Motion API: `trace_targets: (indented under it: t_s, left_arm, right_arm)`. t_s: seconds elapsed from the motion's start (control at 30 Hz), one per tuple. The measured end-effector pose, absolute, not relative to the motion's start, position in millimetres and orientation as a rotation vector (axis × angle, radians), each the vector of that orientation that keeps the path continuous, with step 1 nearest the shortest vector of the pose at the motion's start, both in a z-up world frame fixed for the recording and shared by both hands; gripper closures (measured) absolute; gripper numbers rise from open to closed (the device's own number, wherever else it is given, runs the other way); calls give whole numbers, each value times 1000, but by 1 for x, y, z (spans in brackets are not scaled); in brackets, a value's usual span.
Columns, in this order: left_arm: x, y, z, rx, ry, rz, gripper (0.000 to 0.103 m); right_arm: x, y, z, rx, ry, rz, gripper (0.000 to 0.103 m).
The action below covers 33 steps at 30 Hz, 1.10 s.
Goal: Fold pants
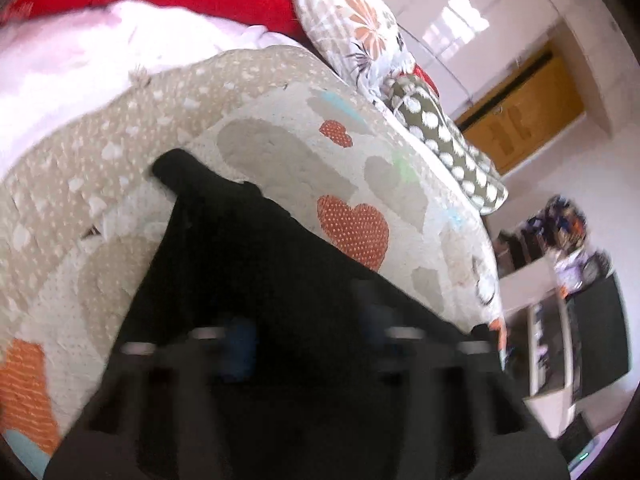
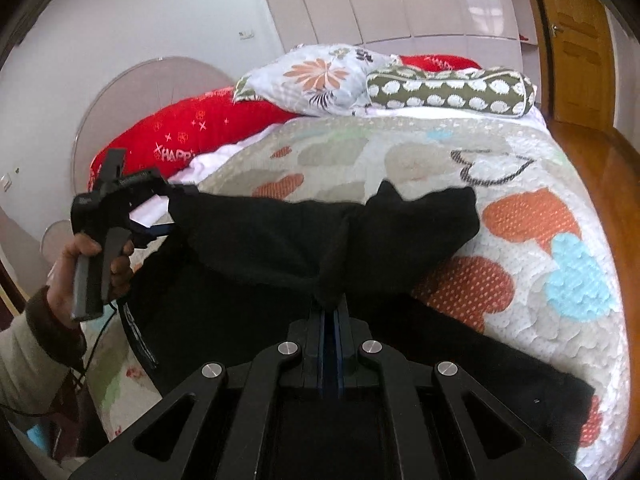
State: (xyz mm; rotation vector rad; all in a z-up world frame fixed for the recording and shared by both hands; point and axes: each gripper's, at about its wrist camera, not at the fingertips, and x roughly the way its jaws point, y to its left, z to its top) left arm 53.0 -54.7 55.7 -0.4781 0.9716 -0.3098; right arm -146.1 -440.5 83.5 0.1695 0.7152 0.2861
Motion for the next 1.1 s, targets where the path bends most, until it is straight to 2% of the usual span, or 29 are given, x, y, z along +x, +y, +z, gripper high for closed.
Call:
trace_targets:
  t_s: [0.07, 0.33, 0.4, 0.57, 0.7, 0.77, 0.87, 0.9, 1.03, 1.1]
  left_arm:
    - [44, -53, 66, -455, 941, -349, 89]
    - [-43, -36, 103, -396, 888, -467, 90]
    - [-61, -37, 95, -352, 908, -452, 90]
    - [-68, -30, 35, -358, 1032, -341, 90]
    - [-73, -25, 25, -399, 1012, -333, 90]
    - [-75, -27, 30, -381, 1002, -335, 90]
    - [-76, -27, 30, -376, 1002, -337, 90]
    - [-76, -26, 30, -381, 1003, -336, 90]
    - [-77, -25, 26, -393, 1002, -329, 89]
    - [-77, -25, 26, -392, 1000, -329, 89]
  right_arm:
    - [-150, -445, 92, 174, 696, 278, 101]
    - [-205, -461, 113, 193, 656, 281, 101]
    - [-225, -460, 105, 196, 686, 288, 101]
    - [-236, -451, 59, 211, 817, 293, 101]
    - [-231, -441, 38, 176, 874, 266, 100]
    - [-234, -444, 39, 183, 874, 262, 94]
    - [-241, -457, 52, 223, 848, 238, 65]
    - [-245, -463, 59, 236, 825, 228, 62]
    - [-246, -478, 88, 259, 741, 190, 62]
    - [-239, -479, 103, 259, 699, 188, 53]
